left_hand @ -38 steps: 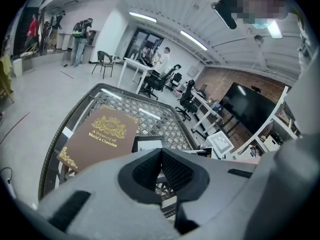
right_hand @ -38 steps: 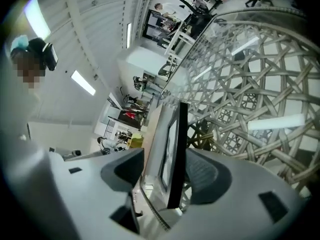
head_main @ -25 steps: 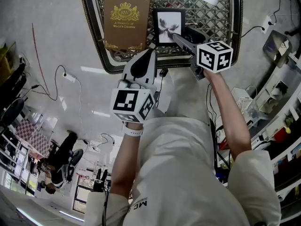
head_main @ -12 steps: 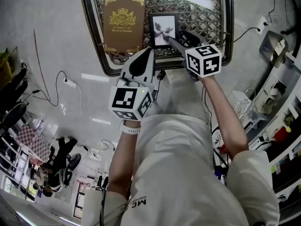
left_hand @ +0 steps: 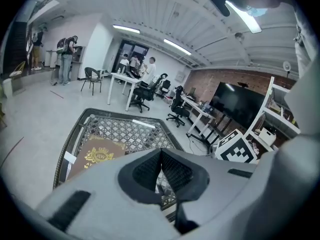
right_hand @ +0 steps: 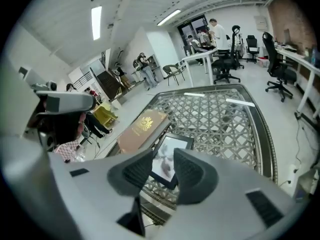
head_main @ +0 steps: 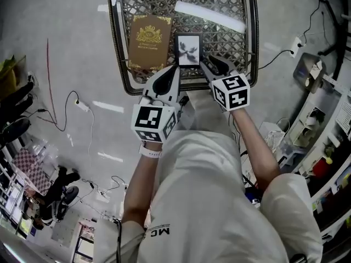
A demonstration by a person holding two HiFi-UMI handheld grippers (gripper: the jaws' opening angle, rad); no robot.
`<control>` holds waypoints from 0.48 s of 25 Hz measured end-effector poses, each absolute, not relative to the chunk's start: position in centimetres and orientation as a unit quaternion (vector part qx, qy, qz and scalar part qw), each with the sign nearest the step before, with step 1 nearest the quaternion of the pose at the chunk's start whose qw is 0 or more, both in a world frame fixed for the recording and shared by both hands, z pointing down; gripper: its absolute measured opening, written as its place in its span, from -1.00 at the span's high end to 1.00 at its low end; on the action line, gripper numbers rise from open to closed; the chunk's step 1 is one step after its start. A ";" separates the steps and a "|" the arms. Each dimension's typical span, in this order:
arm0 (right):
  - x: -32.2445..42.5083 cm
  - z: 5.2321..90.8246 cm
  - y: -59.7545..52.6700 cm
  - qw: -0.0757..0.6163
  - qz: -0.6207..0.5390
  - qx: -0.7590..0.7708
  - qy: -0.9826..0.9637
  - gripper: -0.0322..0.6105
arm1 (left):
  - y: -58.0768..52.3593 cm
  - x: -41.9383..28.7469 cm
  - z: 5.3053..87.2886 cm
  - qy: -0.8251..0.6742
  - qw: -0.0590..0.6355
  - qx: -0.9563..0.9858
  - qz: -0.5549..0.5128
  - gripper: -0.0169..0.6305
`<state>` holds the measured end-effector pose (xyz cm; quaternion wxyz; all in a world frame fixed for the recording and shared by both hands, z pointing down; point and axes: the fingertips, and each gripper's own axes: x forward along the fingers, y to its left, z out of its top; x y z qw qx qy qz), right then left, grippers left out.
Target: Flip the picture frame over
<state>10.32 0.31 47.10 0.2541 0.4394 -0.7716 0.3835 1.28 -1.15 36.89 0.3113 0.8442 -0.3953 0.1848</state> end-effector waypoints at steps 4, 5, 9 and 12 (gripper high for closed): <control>10.2 44.1 0.2 0.251 0.367 0.437 -0.782 0.51 | -1.3 1.4 34.6 -0.400 0.287 0.850 0.186 0.87; 10.2 43.3 0.1 0.249 0.363 0.438 -0.784 0.53 | -1.4 1.3 34.0 -0.403 0.282 0.851 0.184 0.87; 10.6 39.9 -0.1 0.248 0.332 0.449 -0.791 0.65 | -1.8 0.7 31.3 -0.415 0.265 0.853 0.172 0.87; 10.5 37.4 -0.2 0.249 0.301 0.452 -0.802 0.74 | -2.2 -0.1 29.2 -0.427 0.242 0.856 0.164 0.87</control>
